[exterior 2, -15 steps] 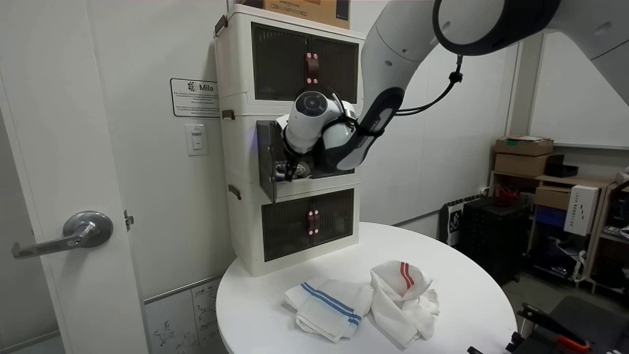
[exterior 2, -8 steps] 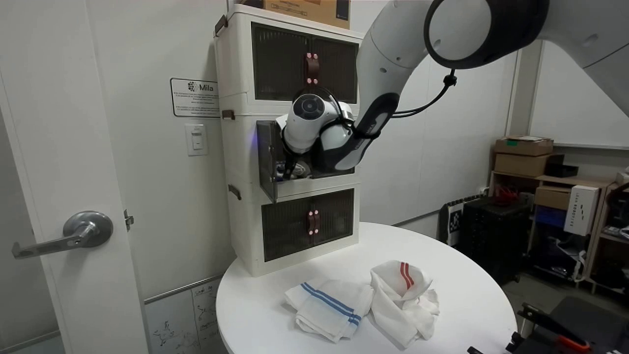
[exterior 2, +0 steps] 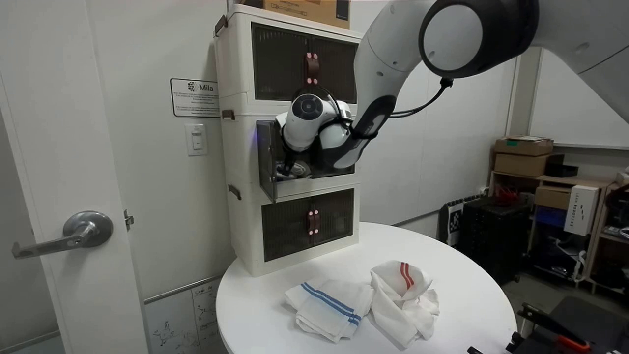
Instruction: Remove one towel from the middle compartment of the cabinet
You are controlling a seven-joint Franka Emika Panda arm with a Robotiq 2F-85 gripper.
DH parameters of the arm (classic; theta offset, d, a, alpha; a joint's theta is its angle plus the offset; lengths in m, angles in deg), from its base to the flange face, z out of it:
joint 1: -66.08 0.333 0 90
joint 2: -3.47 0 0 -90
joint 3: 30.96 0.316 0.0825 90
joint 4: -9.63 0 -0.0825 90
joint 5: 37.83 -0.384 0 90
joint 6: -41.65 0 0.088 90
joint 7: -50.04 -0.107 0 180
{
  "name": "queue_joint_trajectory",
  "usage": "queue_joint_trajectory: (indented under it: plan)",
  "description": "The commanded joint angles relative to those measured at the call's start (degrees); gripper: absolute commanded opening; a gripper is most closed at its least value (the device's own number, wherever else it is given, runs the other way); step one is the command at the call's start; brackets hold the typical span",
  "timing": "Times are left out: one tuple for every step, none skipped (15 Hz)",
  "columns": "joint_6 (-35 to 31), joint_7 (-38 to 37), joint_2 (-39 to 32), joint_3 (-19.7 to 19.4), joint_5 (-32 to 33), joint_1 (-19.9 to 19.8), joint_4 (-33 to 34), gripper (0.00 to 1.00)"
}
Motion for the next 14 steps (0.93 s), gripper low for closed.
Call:
queue_joint_trajectory:
  plan:
    - [-2.0,-3.9,-3.5,-2.6,1.9,0.6,3.9,1.0]
    - [-2.2,-4.4,-4.1,-3.0,2.0,0.6,4.5,1.0]
    - [-2.4,-5.3,-4.6,-3.5,2.1,0.7,5.2,0.86]
    - [-2.7,-6.3,-5.3,-4.2,2.3,0.9,6.0,0.74]
    - [-2.9,-7.1,-5.9,-4.7,2.4,0.9,6.7,0.68]
    - [-3.1,-7.9,-6.4,-5.2,2.5,1.1,7.2,0.58]
    - [-3.2,-8.5,-6.9,-5.6,2.5,1.1,7.7,0.52]
    - [-3.3,-9.0,-7.3,-5.9,2.6,1.2,8.1,0.43]
    - [-3.3,-9.6,-7.8,-6.4,2.7,1.3,8.5,0.36]
    - [-3.3,-10.0,-8.1,-6.7,2.8,1.4,8.8,0.29]
    - [-3.3,-10.6,-8.6,-7.0,3.0,1.6,9.1,0.21]
    - [-3.4,-11.0,-9.0,-7.3,3.1,1.7,9.4,0.15]
    - [-3.4,-11.4,-9.4,-7.6,3.1,1.8,9.6,0.1]
    - [-3.4,-11.8,-9.7,-7.9,3.2,1.9,9.7,0.08]
